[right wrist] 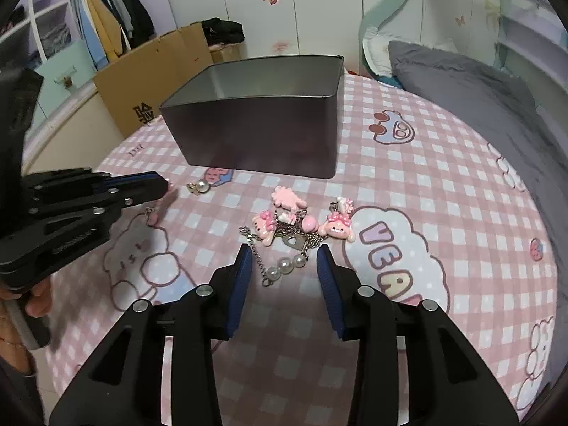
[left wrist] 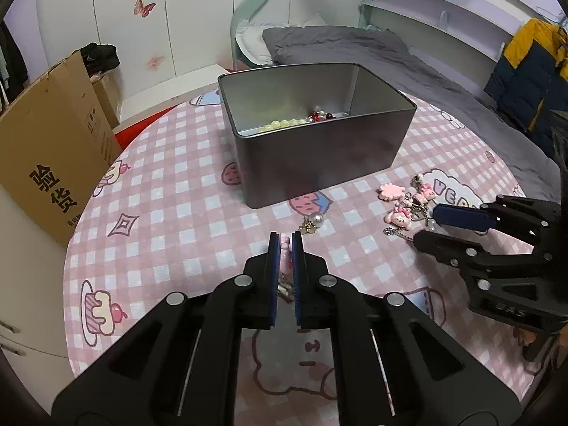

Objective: Organize jewelry
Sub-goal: 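Grasp a small gold charm with the left tool while the right tool grasps the pearl chain, then carry both items over the box and open both tools to drop them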

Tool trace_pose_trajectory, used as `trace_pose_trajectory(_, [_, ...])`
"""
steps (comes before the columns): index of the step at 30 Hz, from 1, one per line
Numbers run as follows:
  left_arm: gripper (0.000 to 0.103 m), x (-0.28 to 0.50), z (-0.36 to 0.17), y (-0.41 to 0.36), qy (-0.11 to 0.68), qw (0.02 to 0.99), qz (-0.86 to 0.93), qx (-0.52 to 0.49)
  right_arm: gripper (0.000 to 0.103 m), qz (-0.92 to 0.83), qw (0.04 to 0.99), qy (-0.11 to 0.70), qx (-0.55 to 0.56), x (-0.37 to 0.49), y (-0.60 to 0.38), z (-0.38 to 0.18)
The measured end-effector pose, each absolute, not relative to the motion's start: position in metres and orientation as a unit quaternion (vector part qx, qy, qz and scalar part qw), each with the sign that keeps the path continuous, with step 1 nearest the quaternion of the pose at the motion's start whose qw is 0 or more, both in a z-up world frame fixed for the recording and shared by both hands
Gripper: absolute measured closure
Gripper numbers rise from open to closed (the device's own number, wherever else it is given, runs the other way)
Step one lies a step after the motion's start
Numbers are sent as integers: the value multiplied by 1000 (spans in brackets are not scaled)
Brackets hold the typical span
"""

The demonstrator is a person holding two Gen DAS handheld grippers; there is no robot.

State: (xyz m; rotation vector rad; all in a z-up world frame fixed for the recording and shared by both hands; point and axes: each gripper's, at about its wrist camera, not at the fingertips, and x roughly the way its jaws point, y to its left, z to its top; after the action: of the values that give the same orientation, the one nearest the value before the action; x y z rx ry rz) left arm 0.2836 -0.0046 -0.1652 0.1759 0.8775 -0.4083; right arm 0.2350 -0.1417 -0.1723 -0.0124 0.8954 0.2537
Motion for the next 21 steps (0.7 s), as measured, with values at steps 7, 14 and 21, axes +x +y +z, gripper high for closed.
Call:
trace_pose_trajectory(7, [96, 275, -154, 4, 417, 881, -217, 60, 83, 115, 894, 431, -36, 229, -143, -172])
trace_pose_trajectory(14, [96, 265, -123, 13, 400, 880, -257, 10, 83, 137, 908, 397, 8, 207, -164, -131])
trace_pose_trajectory(21, [96, 253, -89, 16, 378, 880, -286, -22, 83, 165, 921, 352, 29, 195, -169, -79])
